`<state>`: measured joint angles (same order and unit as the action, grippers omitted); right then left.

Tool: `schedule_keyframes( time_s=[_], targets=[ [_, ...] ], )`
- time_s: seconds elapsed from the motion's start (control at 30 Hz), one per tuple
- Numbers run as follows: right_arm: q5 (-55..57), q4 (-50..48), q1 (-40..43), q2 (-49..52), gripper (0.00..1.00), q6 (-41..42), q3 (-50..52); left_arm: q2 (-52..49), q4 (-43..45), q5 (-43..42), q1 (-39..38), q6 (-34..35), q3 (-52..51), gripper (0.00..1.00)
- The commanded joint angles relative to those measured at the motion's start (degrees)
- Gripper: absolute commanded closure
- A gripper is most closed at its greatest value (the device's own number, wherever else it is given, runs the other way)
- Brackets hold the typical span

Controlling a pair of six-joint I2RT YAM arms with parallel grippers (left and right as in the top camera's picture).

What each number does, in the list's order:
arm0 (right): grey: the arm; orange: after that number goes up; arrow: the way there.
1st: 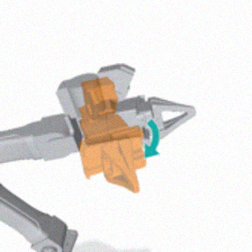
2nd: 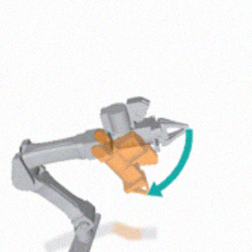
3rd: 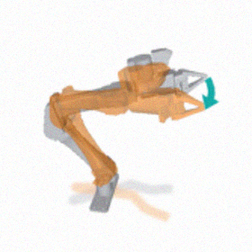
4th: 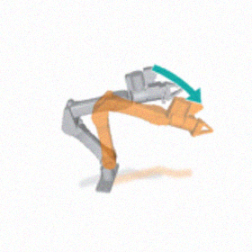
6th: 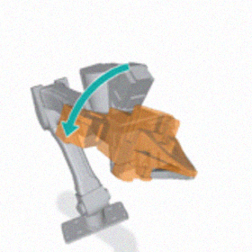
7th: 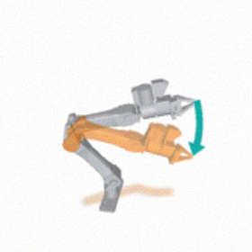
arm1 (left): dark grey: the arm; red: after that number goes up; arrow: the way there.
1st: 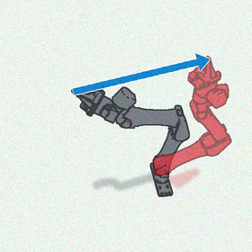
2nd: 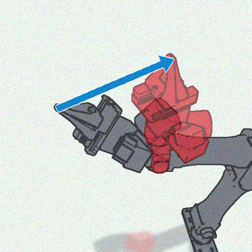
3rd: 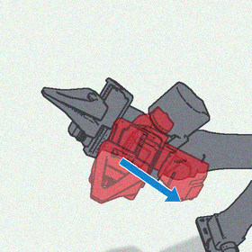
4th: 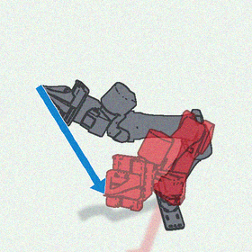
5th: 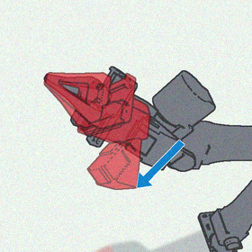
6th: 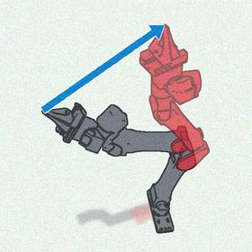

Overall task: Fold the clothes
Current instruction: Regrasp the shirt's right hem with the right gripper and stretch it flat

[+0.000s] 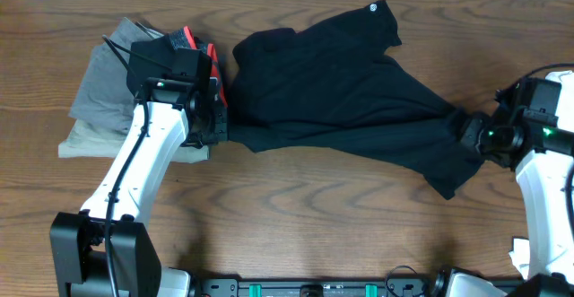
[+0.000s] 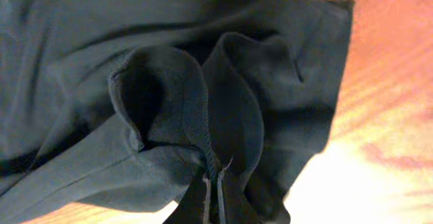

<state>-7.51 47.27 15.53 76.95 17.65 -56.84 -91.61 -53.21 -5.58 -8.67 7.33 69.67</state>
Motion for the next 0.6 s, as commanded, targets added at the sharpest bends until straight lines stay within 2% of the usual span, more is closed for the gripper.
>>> schedule_keyframes(
  time_s=[0.0, 0.2, 0.3, 0.4, 0.57],
  targets=[
    [1.46, 2.25, 0.13, -0.31, 0.98, 0.57, -0.07, 0.52, 0.02, 0.72, 0.24, 0.26, 0.0, 0.94],
    [-7.48, 3.52, 0.15, -0.22, 0.96, -9.07, -0.04, 0.52, 0.55, 0.7, 0.24, 0.26, 0.0, 0.94],
    [-11.21, 3.45, 0.13, -0.11, 0.93, -11.82, -0.04, 0.52, 0.7, 0.7, 0.24, 0.28, 0.0, 0.94],
    [-16.37, 3.3, 0.13, -0.07, 0.85, -15.65, -0.02, 0.52, 0.66, 0.7, 0.24, 0.28, 0.0, 0.94],
    [-13.66, 3.8, 0.15, 0.0, 0.83, -13.31, 1.07, 0.52, 0.68, 0.7, 0.24, 0.28, 0.0, 0.94]
  ],
)
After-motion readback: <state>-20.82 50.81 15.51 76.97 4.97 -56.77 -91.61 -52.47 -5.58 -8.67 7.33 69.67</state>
